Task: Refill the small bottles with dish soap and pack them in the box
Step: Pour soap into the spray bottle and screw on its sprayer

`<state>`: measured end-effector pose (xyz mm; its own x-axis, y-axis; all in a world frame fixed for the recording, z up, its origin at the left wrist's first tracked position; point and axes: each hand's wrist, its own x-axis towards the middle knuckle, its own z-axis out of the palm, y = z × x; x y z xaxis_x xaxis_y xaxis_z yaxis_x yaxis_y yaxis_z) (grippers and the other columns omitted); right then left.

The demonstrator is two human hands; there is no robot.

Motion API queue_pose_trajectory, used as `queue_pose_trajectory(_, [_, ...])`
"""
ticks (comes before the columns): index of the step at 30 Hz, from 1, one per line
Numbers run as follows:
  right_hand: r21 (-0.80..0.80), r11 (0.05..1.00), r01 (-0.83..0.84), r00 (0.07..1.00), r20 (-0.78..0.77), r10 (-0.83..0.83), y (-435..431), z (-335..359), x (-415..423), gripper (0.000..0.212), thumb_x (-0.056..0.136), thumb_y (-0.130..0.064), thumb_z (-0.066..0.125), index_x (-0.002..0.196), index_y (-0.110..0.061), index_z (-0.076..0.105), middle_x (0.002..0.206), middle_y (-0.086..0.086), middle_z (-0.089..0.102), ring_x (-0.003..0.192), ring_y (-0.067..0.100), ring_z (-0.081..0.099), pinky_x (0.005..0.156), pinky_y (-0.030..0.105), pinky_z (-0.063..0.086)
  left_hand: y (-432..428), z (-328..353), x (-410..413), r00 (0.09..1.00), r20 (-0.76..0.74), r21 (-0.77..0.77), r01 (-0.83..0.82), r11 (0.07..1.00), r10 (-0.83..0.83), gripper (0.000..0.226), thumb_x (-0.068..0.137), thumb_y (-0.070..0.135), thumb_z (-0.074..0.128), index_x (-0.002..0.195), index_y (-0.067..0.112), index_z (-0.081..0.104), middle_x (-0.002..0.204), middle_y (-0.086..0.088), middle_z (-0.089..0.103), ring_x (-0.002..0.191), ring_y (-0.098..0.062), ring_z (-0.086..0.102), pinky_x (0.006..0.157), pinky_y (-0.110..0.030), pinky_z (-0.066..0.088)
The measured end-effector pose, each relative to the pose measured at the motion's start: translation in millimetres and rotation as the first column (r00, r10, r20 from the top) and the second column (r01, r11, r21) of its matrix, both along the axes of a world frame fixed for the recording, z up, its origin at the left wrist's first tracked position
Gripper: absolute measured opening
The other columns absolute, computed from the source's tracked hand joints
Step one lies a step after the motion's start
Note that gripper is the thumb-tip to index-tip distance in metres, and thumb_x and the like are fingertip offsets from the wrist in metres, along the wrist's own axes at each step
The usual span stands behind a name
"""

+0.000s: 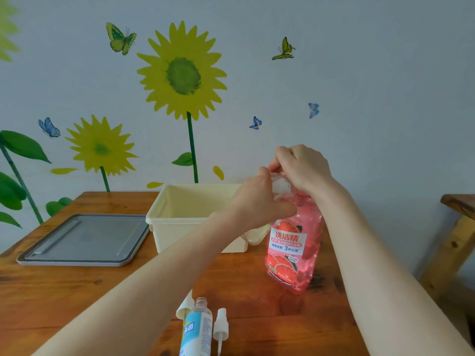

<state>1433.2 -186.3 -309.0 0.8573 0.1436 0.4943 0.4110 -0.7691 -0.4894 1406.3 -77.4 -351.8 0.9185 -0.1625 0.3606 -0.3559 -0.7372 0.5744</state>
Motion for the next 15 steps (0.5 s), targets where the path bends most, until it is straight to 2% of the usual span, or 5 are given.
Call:
queue_pose_trajectory(5, [-0.038,0.999,-0.019,0.999,-0.042,0.017,1,6,-2,0.043,0.09,-0.027,0.032,0.083,-0.017,0.074,0.088,-0.004,0.072,0.081,0.02,0.058,0.065,0.029,0.037,4,5,-3,1.0,-0.001,0.037,0.013,0.999,-0.013,0.051,0.068,0.04,0.068,0.099,0.017,0.034,0.074,0.009,0.049,0.062,-0.004,0.05,0.046,-0.022,0.042])
queue_pose_trajectory(9, [0.03,0.999,-0.031,0.997,-0.068,0.033,-2,17,-1,0.045,0.086,-0.03,0.032,0.08,-0.017,0.074,0.081,-0.007,0.071,0.074,0.014,0.057,0.06,0.025,0.037,4,14,-2,0.999,0.031,0.013,0.036,0.999,-0.036,0.053,0.064,0.045,0.068,0.096,0.019,0.033,0.074,0.013,0.046,0.062,-0.003,0.049,0.045,-0.019,0.034])
queue_pose_trajectory(13, [0.066,0.998,-0.015,0.999,-0.03,0.017,-1,3,-2,0.053,0.07,-0.038,0.025,0.075,-0.02,0.074,0.077,-0.012,0.07,0.073,0.011,0.056,0.064,0.027,0.038,1,1,1,0.999,0.021,-0.009,0.04,0.999,-0.04,0.05,0.067,0.039,0.067,0.096,0.016,0.034,0.072,0.008,0.051,0.06,-0.004,0.051,0.045,-0.02,0.039])
queue_pose_trajectory(15, [0.065,0.998,-0.011,1.0,-0.024,0.012,0,0,-2,0.052,0.071,-0.039,0.026,0.075,-0.02,0.074,0.074,-0.012,0.069,0.072,0.011,0.056,0.062,0.026,0.038,1,-4,1,0.999,0.023,-0.012,0.037,0.999,-0.036,0.049,0.068,0.037,0.067,0.096,0.016,0.034,0.071,0.006,0.052,0.059,-0.006,0.051,0.045,-0.022,0.04])
